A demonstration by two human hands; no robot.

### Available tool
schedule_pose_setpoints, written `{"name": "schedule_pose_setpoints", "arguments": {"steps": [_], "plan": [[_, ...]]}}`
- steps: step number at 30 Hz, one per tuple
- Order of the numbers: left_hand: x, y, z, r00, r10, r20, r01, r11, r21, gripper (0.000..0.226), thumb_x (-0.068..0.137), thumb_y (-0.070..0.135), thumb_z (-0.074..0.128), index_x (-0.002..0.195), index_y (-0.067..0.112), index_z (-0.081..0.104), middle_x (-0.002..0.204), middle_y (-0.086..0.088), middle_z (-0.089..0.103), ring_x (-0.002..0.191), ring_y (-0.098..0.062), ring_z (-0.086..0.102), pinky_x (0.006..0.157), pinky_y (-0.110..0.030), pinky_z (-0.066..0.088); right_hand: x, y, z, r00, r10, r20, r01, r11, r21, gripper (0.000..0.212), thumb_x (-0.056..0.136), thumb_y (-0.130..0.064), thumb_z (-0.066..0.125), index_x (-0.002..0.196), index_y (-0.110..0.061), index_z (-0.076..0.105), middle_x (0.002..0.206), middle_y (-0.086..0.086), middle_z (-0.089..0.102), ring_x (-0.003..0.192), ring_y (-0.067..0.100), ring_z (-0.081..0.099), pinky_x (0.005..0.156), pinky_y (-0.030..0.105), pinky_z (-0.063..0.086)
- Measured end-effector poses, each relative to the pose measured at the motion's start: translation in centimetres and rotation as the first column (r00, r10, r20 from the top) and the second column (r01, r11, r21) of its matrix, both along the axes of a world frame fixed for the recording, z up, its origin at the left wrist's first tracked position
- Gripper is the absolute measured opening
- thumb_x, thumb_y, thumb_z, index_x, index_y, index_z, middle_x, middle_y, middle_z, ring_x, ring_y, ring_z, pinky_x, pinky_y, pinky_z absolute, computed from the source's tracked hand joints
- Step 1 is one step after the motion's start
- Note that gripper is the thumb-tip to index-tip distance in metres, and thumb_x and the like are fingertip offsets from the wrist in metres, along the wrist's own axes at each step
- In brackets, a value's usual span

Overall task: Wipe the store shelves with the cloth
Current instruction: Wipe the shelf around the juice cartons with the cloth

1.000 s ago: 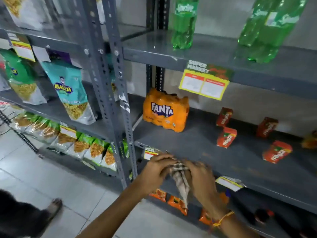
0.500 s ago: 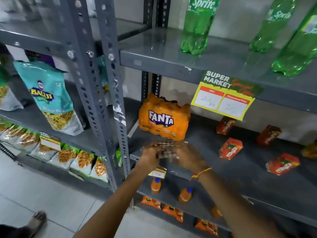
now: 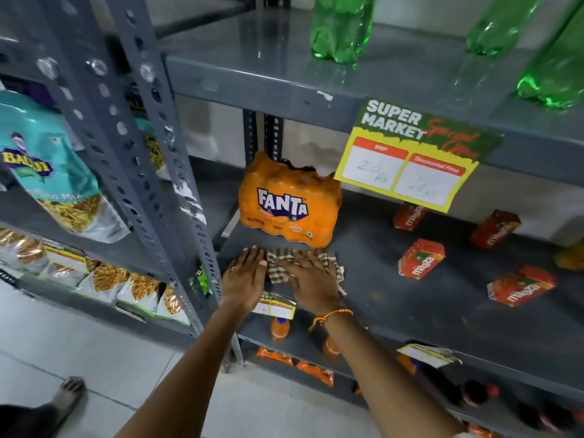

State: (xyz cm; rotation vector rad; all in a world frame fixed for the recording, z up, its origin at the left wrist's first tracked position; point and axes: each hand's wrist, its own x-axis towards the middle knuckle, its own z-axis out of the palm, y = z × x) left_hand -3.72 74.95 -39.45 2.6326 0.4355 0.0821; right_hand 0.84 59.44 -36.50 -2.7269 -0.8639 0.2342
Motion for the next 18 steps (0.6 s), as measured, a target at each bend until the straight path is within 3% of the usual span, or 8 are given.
{"name": "schedule_pose_setpoints", "arguments": {"steps": [5,10,14,18], "plan": [[-0.1,-0.3,0.3,0.992,-0.060,-0.112,0.075,0.988,0.135,0.055,0.095,0.041,0.006,0.145,0.019,0.011,0.155,0.003,0.009,0.141,-0.013,0.001,0.114,-0.039,0.004,-1.9,-8.0,-1.0,0.991,-0.087,0.105,0.070,0.986,0.154,0.056,0.068,-0.014,0.040,0.113,-0.038,0.062,0.127,-0.008,0.063,0.120,0.021,0.056,0.103,0.049,0.043],[0.1,-0.9,0.7,0.981,-0.084,-0.176,0.110,0.984,0.143,0.054,0.097,0.039,0.010,0.146,0.018,0.001,0.156,0.004,-0.001,0.141,-0.011,-0.005,0.113,-0.045,-0.003,-4.2,-13.3,0.5,0.949,-0.232,0.214,0.201,0.967,0.158,0.053,0.063,-0.008,0.046,0.102,-0.038,0.068,0.112,-0.006,0.072,0.106,0.025,0.065,0.089,0.048,0.054],[0.0,-0.8,0.9,0.979,-0.091,-0.184,0.115,0.986,0.123,0.052,0.098,0.037,0.010,0.146,0.019,0.000,0.156,0.004,-0.002,0.140,-0.010,-0.006,0.114,-0.045,-0.002,-2.2,-7.3,2.5,0.975,-0.187,0.122,0.156,0.961,0.229,0.048,0.076,-0.026,0.036,0.116,-0.039,0.060,0.128,-0.003,0.062,0.120,0.026,0.054,0.103,0.049,0.042],[-0.1,-1.0,1.3,0.985,-0.067,-0.160,0.081,0.993,0.084,0.050,0.098,0.035,0.012,0.146,0.021,0.004,0.156,0.006,0.002,0.140,-0.008,-0.003,0.114,-0.043,-0.002,-0.3,-1.3,1.3,0.996,-0.087,-0.036,0.085,0.995,-0.051,0.059,0.086,-0.018,0.048,0.136,-0.043,0.032,0.153,-0.004,0.029,0.143,0.032,0.015,0.114,0.063,0.008]]}}
